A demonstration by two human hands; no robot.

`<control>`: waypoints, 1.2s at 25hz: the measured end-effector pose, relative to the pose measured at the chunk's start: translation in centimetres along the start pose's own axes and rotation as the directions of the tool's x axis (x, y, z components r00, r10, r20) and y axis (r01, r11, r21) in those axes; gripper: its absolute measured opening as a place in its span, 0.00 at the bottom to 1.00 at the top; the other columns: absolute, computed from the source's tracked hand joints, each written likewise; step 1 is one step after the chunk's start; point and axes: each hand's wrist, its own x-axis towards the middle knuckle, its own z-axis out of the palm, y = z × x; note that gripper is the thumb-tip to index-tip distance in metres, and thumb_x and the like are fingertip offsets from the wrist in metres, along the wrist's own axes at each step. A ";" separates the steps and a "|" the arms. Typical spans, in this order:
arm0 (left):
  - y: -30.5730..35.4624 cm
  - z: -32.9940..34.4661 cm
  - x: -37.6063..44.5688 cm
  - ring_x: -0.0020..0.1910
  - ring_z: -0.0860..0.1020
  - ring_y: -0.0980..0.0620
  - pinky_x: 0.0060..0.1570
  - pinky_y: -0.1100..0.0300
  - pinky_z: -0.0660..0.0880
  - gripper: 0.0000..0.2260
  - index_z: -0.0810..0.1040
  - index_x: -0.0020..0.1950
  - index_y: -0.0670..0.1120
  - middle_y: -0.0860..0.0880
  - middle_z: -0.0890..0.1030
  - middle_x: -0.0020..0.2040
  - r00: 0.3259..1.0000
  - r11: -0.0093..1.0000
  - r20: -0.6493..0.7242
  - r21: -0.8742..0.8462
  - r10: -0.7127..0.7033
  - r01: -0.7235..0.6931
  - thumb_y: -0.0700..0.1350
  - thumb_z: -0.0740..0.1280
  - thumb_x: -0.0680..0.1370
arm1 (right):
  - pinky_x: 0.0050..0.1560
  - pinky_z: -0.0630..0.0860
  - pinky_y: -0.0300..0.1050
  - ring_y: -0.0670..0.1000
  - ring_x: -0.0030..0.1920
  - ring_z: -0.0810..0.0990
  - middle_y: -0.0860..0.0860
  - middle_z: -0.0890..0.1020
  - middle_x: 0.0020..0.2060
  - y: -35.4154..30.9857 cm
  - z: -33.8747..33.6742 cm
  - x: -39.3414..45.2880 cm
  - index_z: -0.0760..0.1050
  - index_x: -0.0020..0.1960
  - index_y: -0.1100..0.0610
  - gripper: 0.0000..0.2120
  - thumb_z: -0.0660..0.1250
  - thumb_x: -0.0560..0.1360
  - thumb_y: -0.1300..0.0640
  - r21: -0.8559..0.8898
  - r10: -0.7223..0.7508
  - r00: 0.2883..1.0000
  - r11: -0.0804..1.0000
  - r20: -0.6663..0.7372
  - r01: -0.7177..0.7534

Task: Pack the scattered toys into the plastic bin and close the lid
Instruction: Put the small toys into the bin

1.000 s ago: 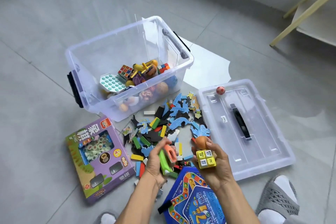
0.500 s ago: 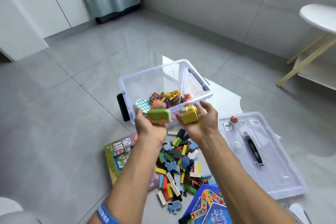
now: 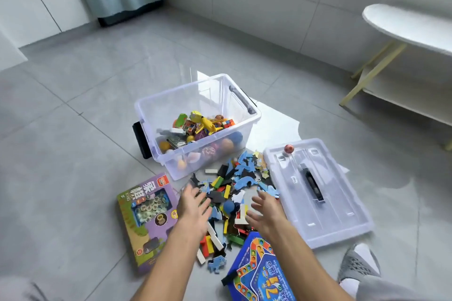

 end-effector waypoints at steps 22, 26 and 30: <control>-13.8 5.2 24.7 0.65 0.16 0.42 0.61 0.25 0.33 0.58 0.21 0.67 0.65 0.47 0.14 0.65 0.958 -0.498 0.276 0.843 0.080 -0.202 0.64 0.72 0.66 | 0.66 0.68 0.56 0.59 0.74 0.59 0.50 0.48 0.79 -16.9 -5.5 26.0 0.52 0.78 0.48 0.36 0.60 0.74 0.63 -0.979 -0.637 0.748 -0.053 0.187 0.199; -13.9 5.3 25.0 0.63 0.15 0.42 0.56 0.26 0.28 0.57 0.21 0.67 0.65 0.47 0.15 0.66 0.948 -0.503 0.310 0.832 0.071 -0.235 0.65 0.72 0.67 | 0.55 0.72 0.58 0.66 0.59 0.70 0.59 0.60 0.71 -15.7 -5.9 28.7 0.66 0.70 0.58 0.23 0.58 0.76 0.67 -0.973 -0.636 0.736 -0.151 0.232 0.176; -13.1 6.0 24.1 0.64 0.16 0.40 0.57 0.26 0.28 0.53 0.23 0.70 0.64 0.46 0.15 0.66 0.956 -0.514 0.292 0.824 0.026 -0.237 0.62 0.70 0.70 | 0.47 0.73 0.57 0.66 0.50 0.72 0.62 0.65 0.59 -14.7 -7.2 28.5 0.68 0.61 0.56 0.12 0.58 0.78 0.62 -0.982 -0.726 0.662 -0.112 0.185 0.152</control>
